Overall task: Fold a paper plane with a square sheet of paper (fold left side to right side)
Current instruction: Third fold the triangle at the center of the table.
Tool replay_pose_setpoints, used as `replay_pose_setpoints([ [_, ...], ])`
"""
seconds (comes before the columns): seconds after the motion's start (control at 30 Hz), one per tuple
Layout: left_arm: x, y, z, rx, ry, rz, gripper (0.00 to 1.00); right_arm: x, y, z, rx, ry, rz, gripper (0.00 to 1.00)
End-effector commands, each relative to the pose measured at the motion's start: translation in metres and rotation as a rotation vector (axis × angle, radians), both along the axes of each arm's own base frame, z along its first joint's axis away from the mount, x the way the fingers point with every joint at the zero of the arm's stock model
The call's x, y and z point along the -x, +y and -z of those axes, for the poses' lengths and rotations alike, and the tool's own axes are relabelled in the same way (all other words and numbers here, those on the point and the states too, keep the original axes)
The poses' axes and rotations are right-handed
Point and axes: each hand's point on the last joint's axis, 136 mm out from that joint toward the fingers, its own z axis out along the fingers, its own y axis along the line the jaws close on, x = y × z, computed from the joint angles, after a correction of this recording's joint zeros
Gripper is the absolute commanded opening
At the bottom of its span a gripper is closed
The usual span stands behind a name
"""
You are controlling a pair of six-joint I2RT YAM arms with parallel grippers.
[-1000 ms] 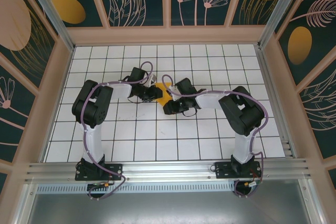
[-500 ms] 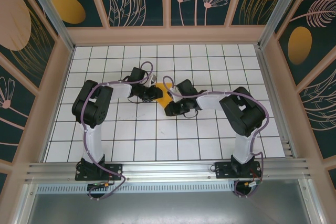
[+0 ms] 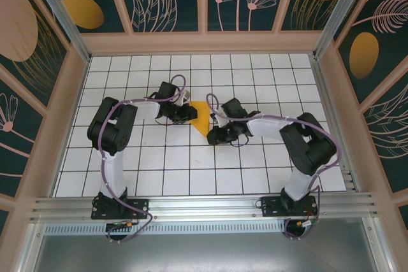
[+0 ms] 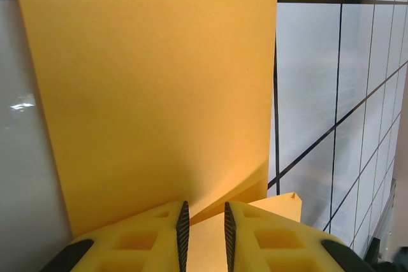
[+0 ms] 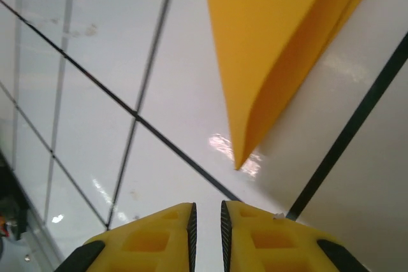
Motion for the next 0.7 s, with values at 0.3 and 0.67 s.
replay_pose_setpoints([
  [0.3, 0.007, 0.015, 0.034, -0.120, 0.040, -0.022, 0.26, -0.045, 0.021, 0.004, 0.028, -0.030, 0.063, 0.17],
  [0.67, -0.003, 0.011, 0.005, -0.094, -0.013, -0.027, 0.30, -0.013, -0.008, 0.063, 0.237, 0.089, 0.067, 0.10],
])
